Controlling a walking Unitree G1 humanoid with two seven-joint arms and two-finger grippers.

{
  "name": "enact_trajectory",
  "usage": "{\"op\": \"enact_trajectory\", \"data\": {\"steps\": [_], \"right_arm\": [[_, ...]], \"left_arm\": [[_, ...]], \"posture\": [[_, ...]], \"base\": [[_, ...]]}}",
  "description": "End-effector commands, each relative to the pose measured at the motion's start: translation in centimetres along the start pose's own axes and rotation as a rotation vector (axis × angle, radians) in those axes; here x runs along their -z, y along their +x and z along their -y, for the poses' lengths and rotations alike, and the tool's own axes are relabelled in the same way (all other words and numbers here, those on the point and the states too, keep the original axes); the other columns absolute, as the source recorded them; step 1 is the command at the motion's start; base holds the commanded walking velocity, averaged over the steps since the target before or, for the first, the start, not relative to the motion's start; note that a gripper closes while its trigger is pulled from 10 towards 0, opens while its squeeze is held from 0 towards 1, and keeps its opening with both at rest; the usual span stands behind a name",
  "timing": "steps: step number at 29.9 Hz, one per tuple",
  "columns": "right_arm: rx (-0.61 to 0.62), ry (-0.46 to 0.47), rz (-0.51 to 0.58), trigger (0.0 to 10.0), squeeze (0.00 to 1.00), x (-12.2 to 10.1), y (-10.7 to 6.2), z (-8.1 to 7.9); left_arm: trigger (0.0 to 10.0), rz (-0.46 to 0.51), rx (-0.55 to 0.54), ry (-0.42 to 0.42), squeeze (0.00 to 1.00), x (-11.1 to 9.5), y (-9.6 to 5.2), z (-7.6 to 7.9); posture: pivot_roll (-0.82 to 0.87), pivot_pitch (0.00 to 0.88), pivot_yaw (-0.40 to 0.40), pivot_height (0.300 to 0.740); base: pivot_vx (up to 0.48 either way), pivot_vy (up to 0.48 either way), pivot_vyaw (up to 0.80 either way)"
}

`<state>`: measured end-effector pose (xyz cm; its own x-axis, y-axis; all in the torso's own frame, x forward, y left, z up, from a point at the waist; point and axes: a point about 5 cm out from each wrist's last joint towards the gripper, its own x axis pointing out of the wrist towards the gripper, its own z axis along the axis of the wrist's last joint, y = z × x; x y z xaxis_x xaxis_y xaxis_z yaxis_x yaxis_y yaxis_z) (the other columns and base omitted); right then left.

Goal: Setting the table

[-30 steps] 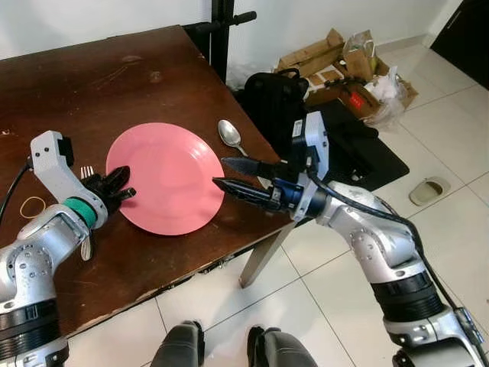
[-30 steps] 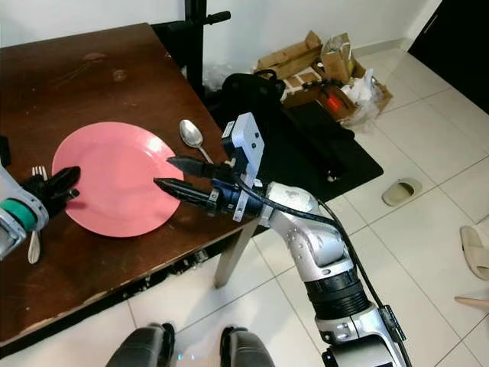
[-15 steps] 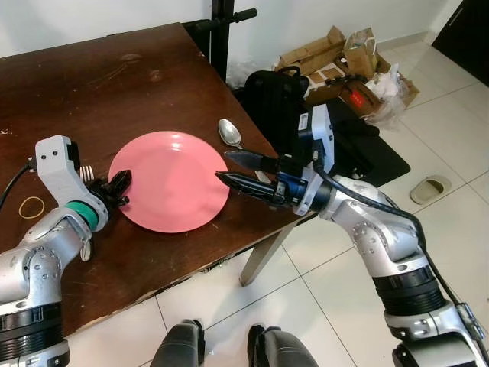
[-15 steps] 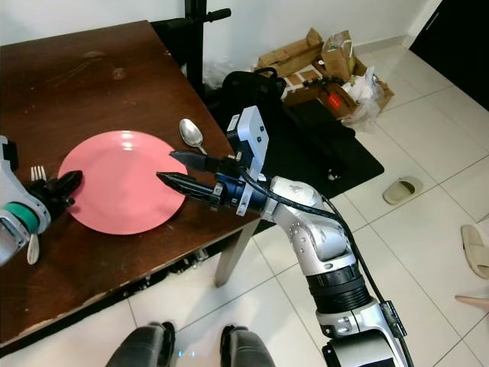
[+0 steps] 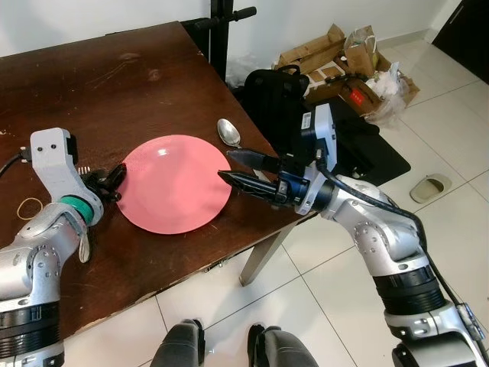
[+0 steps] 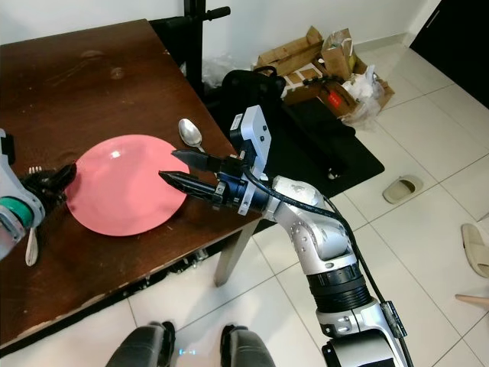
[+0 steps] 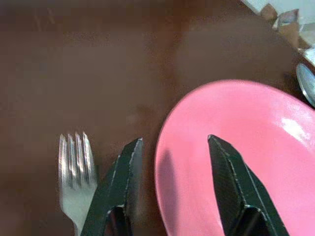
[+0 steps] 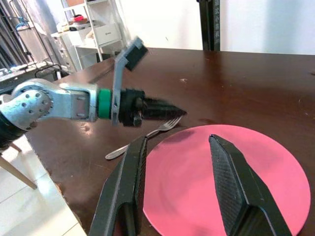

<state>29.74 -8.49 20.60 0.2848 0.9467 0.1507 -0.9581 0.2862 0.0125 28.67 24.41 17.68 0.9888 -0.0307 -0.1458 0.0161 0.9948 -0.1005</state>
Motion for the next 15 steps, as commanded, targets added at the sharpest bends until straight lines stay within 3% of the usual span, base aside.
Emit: {"op": "enact_trajectory", "data": {"steps": [1,3,4,6,7,8,9,10,13,15], "right_arm": [[0.01,-0.01,0.011,10.0,0.0,-0.2,-0.2,0.2],[0.018,-0.013,0.016,10.0,0.0,-0.2,-0.2,0.2],[0.055,-0.026,0.031,10.0,0.0,-0.4,-0.2,0.4],[0.253,-0.077,0.092,10.0,0.0,-1.0,-0.6,1.4],[0.253,-0.077,0.092,10.0,0.0,-1.0,-0.6,1.4],[0.36,-0.101,0.127,10.0,0.0,-1.3,-0.9,2.0],[0.36,-0.101,0.127,10.0,0.0,-1.3,-0.9,2.0],[0.448,-0.107,0.161,10.0,0.0,-1.6,-1.3,2.4],[0.54,-0.127,0.182,10.0,0.0,-1.8,-1.9,2.7],[0.717,-0.187,0.194,10.0,0.0,-1.6,-3.6,2.3]], "left_arm": [[10.0,0.05,0.047,0.079,0.0,-0.6,-0.2,1.0],[10.0,0.086,0.076,0.128,0.0,-1.1,-0.4,1.7],[10.0,0.134,0.121,0.182,0.0,-1.8,-0.6,2.8],[10.0,0.246,0.239,0.284,0.0,-3.3,-1.1,6.2],[10.0,0.246,0.239,0.284,0.0,-3.3,-1.1,6.2],[10.0,0.285,0.283,0.306,0.0,-3.7,-1.4,7.5],[10.0,0.285,0.283,0.306,0.0,-3.7,-1.4,7.5],[10.0,0.304,0.312,0.305,0.0,-4.0,-1.5,8.4],[10.0,0.307,0.338,0.291,0.0,-3.9,-1.6,9.2],[10.0,0.274,0.344,0.27,0.0,-2.5,-1.5,9.7]], "posture": [[0.12,0.08,-0.004,0.74],[0.12,0.08,-0.004,0.74],[0.12,0.077,-0.012,0.74],[0.13,0.067,-0.016,0.74],[0.13,0.067,-0.016,0.74],[0.13,0.067,-0.016,0.74],[0.13,0.067,-0.016,0.74],[0.13,0.063,-0.012,0.74],[0.12,0.056,-0.006,0.74],[0.09,0.038,0.008,0.74]], "base": [[0.0,0.0,0.0],[0.0,0.0,0.0],[0.0,0.0,0.0],[0.0,0.0,0.0],[0.0,0.0,0.0],[0.0,0.0,0.0],[0.0,0.0,0.0],[0.0,0.0,0.0],[0.0,0.0,0.0],[0.0,0.0,0.0]]}}
